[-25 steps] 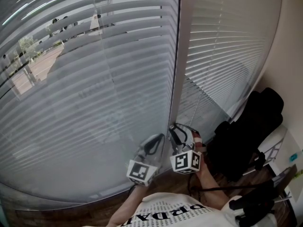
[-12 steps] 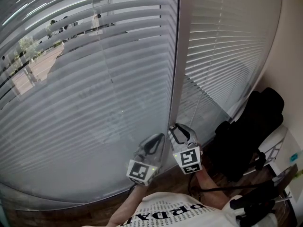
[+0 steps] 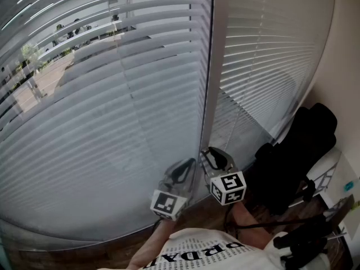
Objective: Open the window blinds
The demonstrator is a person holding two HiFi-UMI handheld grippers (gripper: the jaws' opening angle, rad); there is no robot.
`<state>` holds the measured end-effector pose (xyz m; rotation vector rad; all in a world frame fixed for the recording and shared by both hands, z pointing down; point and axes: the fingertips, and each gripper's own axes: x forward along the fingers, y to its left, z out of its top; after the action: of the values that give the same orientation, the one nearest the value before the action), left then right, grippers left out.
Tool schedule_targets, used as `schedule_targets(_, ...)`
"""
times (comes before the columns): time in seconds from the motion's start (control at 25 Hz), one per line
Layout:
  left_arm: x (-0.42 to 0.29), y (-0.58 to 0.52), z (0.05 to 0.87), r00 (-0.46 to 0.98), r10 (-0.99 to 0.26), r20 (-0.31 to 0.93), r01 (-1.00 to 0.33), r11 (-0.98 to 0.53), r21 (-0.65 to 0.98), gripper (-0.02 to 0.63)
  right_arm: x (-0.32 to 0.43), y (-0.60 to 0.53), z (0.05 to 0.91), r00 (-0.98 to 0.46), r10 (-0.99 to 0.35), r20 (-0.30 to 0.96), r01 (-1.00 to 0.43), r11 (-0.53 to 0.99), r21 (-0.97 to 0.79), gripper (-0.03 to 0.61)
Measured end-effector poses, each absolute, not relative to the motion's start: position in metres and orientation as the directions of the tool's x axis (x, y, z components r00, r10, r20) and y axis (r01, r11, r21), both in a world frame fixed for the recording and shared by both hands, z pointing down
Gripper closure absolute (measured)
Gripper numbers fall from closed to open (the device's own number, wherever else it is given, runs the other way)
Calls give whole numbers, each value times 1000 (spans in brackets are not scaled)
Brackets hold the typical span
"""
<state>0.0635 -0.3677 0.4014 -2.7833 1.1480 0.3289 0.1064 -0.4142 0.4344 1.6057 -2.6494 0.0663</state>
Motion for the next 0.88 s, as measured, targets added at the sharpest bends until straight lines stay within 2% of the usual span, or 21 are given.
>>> schedule_targets(0.2, 64, -369, 403, 692, -682, -237, -706, -708, -21, 621, 106, -415, 434, -464, -885, 51, -886, 463, -18, 446)
schedule_targets(0.44, 64, -369, 408, 700, -680, -218, -702, -711, -38, 621, 99, -408, 431, -444, -894, 58, -829, 435, 352, 436)
schedule_targets(0.56, 62, -368, 403, 688, -687, -234, -710, -704, -20, 621, 93, -402, 430, -446, -889, 101, -705, 418, 572, 402)
schedule_targets(0.68, 63, -368, 403, 688, -687, -236, -710, -703, -24, 621, 93, -404, 433, -391, -912, 125, -542, 338, 769, 402)
schedule_targets(0.8, 64, -368, 403, 689, -685, -236, -709, -705, -24, 621, 95, -407, 437, -366, -921, 134, -477, 309, 822, 408)
schedule_targets(0.88, 64, -367, 404, 688, -687, -235, -710, -704, -22, 621, 94, -407, 440, -367, -920, 135, -475, 310, 824, 443)
